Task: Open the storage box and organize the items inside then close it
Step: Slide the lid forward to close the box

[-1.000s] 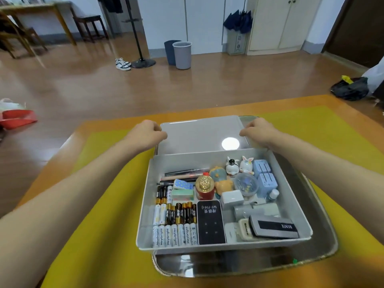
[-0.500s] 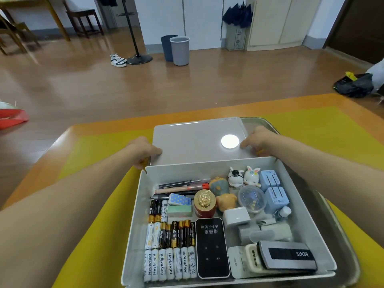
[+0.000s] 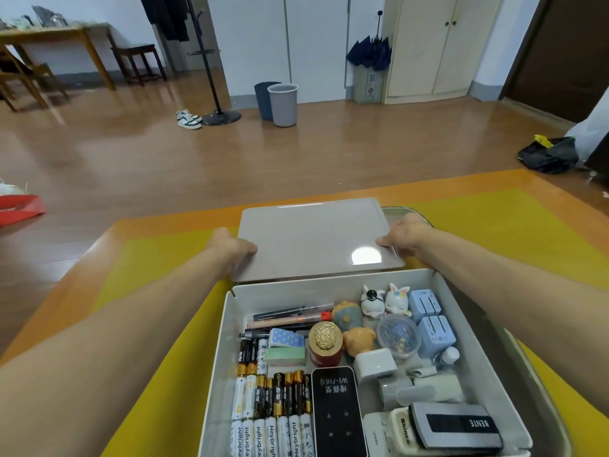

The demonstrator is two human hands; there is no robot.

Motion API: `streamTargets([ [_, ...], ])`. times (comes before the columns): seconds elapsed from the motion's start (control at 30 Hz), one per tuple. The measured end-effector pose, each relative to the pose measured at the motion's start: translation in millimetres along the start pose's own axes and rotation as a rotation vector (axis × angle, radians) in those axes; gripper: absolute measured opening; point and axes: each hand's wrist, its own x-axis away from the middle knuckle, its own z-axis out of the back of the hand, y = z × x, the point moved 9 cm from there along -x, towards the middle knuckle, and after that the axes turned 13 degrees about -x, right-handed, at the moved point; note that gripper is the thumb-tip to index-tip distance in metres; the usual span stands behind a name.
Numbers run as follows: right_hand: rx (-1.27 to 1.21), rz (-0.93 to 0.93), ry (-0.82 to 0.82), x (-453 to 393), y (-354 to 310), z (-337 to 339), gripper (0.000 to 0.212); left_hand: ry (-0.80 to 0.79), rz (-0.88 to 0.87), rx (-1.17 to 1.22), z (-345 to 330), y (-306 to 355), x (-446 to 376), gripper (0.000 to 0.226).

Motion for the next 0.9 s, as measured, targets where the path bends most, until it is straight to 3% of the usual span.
streamTargets([
  [0.2,-0.236,0.124,0.119,18,-26,30,0.029,0.167,-0.12,0.079,32,29,23,0.023],
  [0.37,-0.355,0.2,0.141,43,-35,50,0.011,0.275,-0.225,0.14,52,43,58,0.032],
  [0.57,-0.421,0.305,0.143,87,-25,73,0.012,0.255,-0.283,0.303,70,38,106,0.032],
  [0.7,-0.447,0.286,0.122,122,-6,87,0.026,0.213,-0.293,0.369,76,18,144,0.012],
  [0.77,-0.45,0.28,0.112,140,3,91,0.032,0.188,-0.283,0.362,76,3,163,0.021],
  [0.9,-0.485,0.295,0.133,175,19,99,0.016,0.201,-0.281,0.338,78,-28,201,0.029],
])
